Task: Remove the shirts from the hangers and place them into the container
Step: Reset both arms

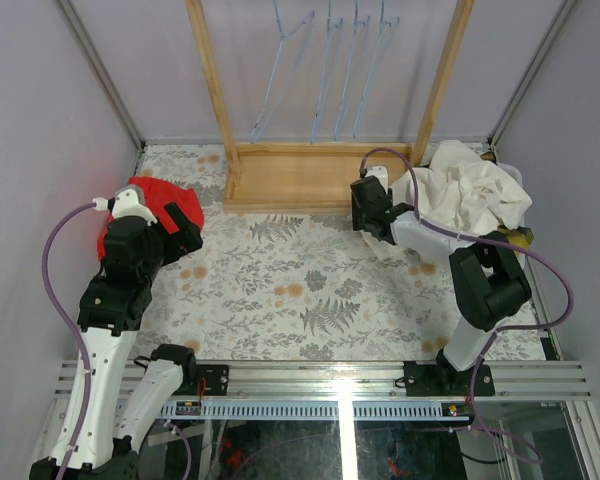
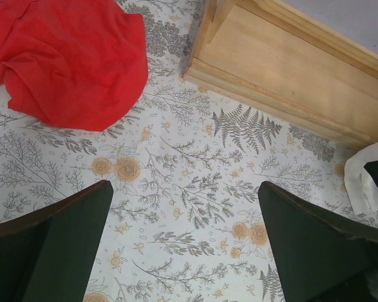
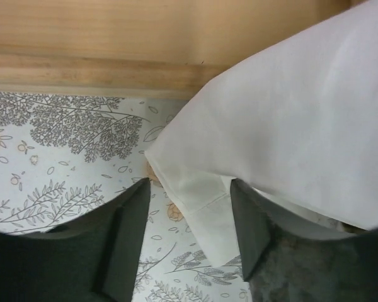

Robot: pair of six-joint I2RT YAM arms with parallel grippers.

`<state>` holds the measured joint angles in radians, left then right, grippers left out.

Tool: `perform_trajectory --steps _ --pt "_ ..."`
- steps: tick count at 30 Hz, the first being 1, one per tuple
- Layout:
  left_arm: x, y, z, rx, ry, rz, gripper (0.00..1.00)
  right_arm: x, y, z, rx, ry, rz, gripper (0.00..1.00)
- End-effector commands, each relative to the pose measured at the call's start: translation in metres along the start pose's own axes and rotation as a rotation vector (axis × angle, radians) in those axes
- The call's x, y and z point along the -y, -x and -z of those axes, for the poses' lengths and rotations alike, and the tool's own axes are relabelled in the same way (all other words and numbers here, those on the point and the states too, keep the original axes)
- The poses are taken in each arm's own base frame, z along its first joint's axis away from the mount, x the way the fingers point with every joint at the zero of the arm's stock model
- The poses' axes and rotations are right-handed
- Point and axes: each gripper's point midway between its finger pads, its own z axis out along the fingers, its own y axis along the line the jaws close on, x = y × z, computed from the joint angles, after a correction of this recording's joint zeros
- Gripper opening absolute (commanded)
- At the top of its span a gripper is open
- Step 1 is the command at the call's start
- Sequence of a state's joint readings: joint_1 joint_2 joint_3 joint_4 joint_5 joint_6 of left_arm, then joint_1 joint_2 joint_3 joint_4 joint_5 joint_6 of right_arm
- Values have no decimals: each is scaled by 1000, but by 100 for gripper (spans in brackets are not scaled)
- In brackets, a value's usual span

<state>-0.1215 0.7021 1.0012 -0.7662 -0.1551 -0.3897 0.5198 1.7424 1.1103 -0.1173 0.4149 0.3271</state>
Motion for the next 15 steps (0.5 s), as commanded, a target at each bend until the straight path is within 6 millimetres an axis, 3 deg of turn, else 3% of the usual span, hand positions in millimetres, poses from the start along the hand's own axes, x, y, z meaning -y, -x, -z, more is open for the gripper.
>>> perform_trajectory --steps 1,6,10,12,15 --pt "1 1 -2 6 -13 -19 100 9 7 4 -8 -62 -3 73" --pt "2 0 -1 1 -17 -22 100 22 -28 -13 -115 -77 -39 83" --pt "1 -1 -1 1 -16 -24 100 24 -59 -26 -225 -66 -29 83" --pt "0 -1 -1 1 -13 -25 100 20 -71 -28 -257 -38 -26 77" --pt "2 -2 -2 -5 -19 -22 100 13 -80 -26 -271 12 -44 55"
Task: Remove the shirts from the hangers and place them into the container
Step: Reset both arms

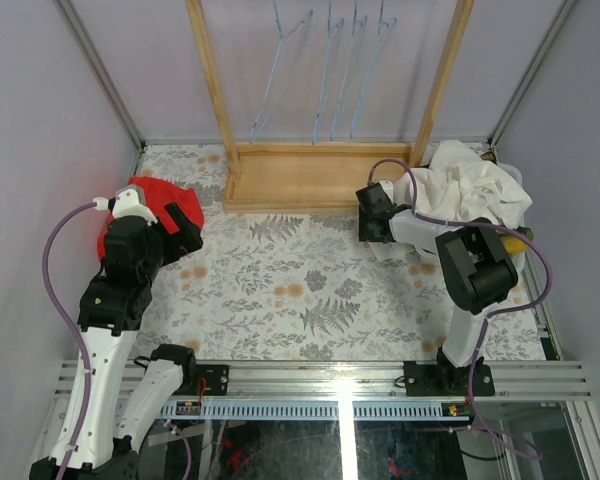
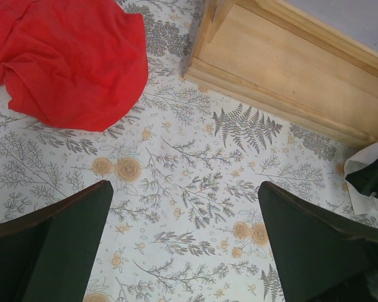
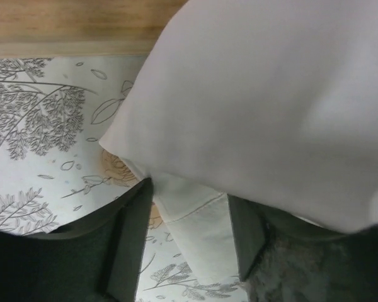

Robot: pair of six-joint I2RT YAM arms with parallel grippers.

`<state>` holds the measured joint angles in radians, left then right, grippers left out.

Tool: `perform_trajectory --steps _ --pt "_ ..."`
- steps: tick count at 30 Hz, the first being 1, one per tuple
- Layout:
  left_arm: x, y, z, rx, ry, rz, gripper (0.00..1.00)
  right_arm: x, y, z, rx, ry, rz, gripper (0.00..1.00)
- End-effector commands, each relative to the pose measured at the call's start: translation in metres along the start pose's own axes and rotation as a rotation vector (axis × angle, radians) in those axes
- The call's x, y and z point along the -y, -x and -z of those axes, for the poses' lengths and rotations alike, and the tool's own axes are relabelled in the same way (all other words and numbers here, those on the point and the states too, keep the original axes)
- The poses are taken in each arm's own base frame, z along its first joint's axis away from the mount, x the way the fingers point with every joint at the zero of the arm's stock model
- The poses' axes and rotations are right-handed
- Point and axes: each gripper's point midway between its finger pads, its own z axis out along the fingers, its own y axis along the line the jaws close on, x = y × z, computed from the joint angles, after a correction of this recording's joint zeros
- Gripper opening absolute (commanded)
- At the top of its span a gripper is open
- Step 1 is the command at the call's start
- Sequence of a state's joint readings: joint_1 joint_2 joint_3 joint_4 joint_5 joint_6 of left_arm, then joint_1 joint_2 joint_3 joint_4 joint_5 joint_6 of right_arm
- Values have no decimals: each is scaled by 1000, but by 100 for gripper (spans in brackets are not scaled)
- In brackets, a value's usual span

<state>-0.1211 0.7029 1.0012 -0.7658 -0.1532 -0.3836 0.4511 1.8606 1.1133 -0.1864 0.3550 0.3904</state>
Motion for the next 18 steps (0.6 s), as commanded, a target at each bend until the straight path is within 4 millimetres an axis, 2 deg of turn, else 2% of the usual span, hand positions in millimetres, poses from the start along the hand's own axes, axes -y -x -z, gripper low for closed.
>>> perform_trajectory --steps 1,5,7,10,13,18 --pt "2 -2 -2 -7 -19 -17 100 -8 -27 2 -74 72 0 44" --pt "2 -4 -5 -17 -16 -17 100 -17 -13 16 -44 134 -11 9" --pt "2 -5 -6 -22 -18 -18 100 -21 1 28 -12 167 -15 0" --pt "2 -5 -7 -22 -18 -18 100 -24 32 57 73 210 -25 0" --pt "2 -4 -5 -15 -17 -19 100 -17 70 97 197 231 -50 0" --pt "0 -5 -5 -16 -12 -19 100 13 127 173 432 206 -105 0"
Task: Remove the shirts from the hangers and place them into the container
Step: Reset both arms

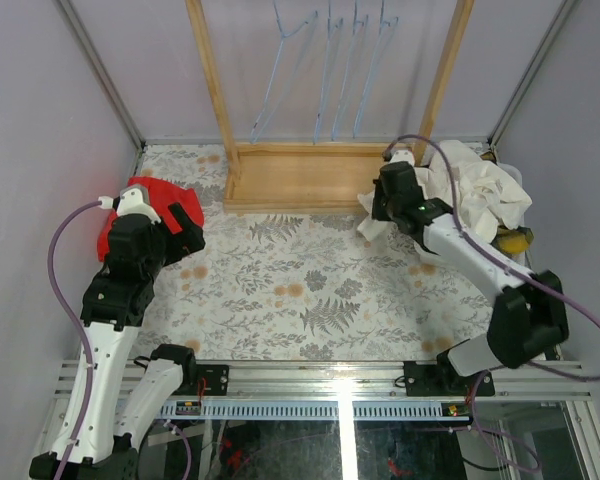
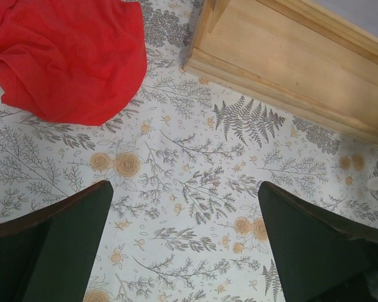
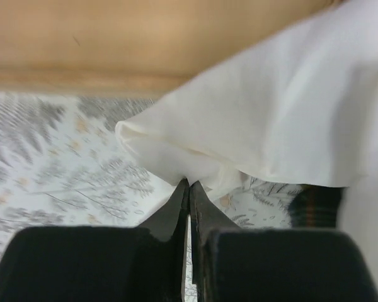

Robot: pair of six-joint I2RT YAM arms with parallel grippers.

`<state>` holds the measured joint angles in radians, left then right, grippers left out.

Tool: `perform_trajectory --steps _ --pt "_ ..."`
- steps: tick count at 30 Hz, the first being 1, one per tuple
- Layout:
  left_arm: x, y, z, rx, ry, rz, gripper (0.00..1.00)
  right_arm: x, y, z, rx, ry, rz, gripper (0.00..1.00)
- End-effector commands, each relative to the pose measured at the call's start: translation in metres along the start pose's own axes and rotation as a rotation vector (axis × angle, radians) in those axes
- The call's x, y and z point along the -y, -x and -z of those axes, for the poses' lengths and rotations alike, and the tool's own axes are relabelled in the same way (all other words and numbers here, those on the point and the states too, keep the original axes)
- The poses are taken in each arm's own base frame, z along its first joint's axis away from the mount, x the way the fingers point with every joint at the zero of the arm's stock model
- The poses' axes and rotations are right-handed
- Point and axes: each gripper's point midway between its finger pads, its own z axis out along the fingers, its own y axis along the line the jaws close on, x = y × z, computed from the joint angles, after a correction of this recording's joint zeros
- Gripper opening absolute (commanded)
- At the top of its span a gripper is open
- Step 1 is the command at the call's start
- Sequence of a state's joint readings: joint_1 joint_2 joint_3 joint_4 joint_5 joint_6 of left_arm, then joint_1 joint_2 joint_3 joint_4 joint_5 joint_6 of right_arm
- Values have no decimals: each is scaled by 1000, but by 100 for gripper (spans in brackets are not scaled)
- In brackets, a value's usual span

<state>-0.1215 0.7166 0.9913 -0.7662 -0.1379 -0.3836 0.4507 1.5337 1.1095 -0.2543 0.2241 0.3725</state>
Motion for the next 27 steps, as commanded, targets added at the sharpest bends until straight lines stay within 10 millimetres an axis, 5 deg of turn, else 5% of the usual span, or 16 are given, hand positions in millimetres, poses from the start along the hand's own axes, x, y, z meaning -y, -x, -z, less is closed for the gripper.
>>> perform_trajectory --steps 1,3,6,10,13,15,18,20,24,27 --pt "0 1 0 12 -9 -15 100 9 94 77 304 -17 -31 0" --pt "0 1 0 12 -10 -14 100 30 121 107 401 -89 -63 0" --pt "1 2 1 13 -12 -13 100 87 153 147 501 -260 -133 0" --pt "0 1 1 14 -11 -14 100 163 169 190 590 -463 -245 0" --pt "-1 0 1 11 -10 -14 100 204 161 194 556 -571 -292 0" --pt "0 0 1 13 -14 -12 100 225 143 178 451 -615 -292 0" --pt "1 2 2 17 -14 -13 100 236 121 154 342 -608 -292 8" --pt "-1 4 2 23 -9 -16 100 234 115 145 306 -572 -291 22" --pt "0 6 3 30 -9 -19 100 231 132 167 357 -569 -293 62" --pt "0 6 3 32 -9 -14 100 228 148 194 431 -563 -271 68"
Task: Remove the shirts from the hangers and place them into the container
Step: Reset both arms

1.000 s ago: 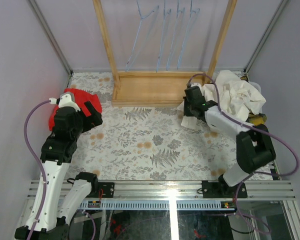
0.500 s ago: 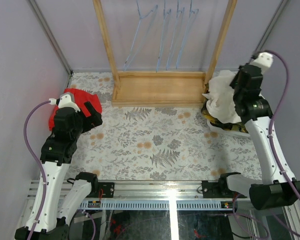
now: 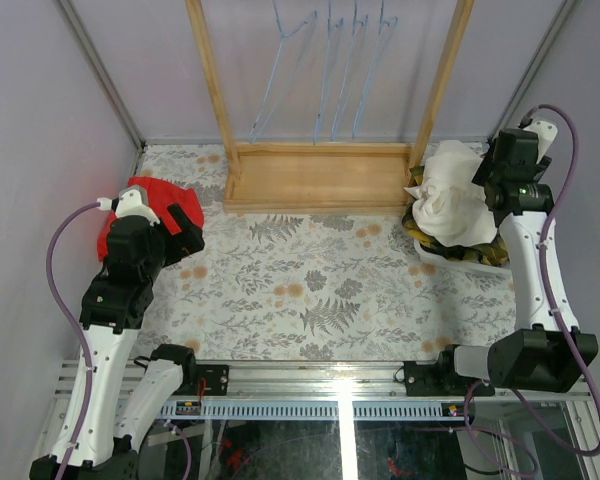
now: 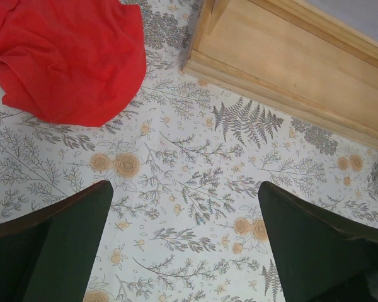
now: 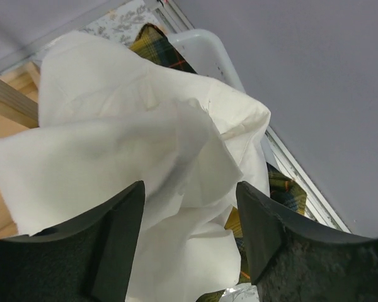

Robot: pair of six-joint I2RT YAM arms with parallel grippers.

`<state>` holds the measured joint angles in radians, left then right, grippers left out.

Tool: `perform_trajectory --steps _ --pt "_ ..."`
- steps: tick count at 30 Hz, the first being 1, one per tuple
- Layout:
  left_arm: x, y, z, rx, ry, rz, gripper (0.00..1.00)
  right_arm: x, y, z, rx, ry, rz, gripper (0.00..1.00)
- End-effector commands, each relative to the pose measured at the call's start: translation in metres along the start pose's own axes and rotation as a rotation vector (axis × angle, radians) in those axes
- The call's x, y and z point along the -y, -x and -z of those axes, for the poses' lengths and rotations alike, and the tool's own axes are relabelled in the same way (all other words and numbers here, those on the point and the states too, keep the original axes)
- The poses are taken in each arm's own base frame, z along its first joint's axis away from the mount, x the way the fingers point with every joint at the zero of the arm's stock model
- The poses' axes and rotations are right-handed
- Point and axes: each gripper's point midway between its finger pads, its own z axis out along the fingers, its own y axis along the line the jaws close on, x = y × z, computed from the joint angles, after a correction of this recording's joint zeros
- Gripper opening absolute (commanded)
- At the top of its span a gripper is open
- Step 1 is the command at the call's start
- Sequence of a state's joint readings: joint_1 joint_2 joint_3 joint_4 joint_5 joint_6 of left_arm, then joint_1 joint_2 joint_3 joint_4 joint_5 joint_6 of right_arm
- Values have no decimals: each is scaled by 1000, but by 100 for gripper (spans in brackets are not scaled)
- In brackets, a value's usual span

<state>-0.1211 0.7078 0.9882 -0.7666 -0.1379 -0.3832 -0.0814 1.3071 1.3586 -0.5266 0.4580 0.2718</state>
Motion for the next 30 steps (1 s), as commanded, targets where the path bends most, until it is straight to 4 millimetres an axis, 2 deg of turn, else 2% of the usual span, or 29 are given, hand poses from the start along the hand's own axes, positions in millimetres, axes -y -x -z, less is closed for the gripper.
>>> perform_trajectory --steps 1,3,6,8,11,13,16,19,22,25,30 --pt "1 6 1 26 -9 -15 100 7 58 46 170 65 -34 69" --pt "1 7 1 31 -11 -8 100 6 66 62 212 112 -37 71" --pt "2 10 2 47 -11 19 100 3 67 83 254 196 -47 77" --pt "4 16 4 63 -14 37 100 -9 63 101 274 313 -38 82" --pt "6 29 10 102 -11 61 100 -43 52 142 294 605 8 88" --pt "8 40 16 133 -12 71 100 -58 44 171 307 765 23 94" --pt "12 61 29 193 -16 90 100 -70 26 209 303 954 21 99" --pt "14 83 42 259 -13 100 100 -75 12 238 309 1088 47 99" --pt "10 104 57 335 15 87 100 -70 11 253 350 1108 82 100" --pt "3 118 68 388 51 80 100 -61 17 256 393 1063 97 99" --pt "-2 120 71 398 76 76 100 -56 24 256 411 1023 76 99"
